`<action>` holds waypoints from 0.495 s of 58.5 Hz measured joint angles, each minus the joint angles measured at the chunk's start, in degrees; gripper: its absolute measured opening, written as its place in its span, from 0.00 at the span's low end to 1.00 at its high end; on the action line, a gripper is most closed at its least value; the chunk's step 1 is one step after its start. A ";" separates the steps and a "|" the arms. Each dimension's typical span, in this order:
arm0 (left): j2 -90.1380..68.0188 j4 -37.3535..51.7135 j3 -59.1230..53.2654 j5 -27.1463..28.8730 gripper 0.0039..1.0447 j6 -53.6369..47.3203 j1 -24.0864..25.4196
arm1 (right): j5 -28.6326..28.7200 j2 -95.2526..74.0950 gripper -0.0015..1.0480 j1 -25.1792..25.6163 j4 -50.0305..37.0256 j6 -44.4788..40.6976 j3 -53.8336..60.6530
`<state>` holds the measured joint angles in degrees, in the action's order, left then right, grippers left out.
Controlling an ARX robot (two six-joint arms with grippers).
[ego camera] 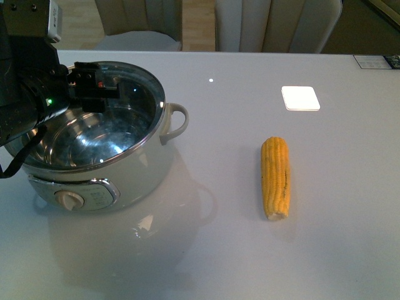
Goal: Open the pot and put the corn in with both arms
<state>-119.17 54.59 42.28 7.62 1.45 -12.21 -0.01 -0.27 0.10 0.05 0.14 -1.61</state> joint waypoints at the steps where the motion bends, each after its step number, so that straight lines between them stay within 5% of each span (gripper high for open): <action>1: 0.13 -0.15 -0.04 0.04 0.42 -0.13 0.00 | 0.00 0.00 0.92 0.00 0.00 0.00 0.00; 29: 15.50 -7.04 -0.28 -0.39 0.42 -1.62 2.69 | 0.00 0.00 0.92 0.00 0.00 0.00 0.00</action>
<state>-103.68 47.55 42.00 7.22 -0.16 -9.52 -0.01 -0.27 0.10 0.05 0.14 -1.61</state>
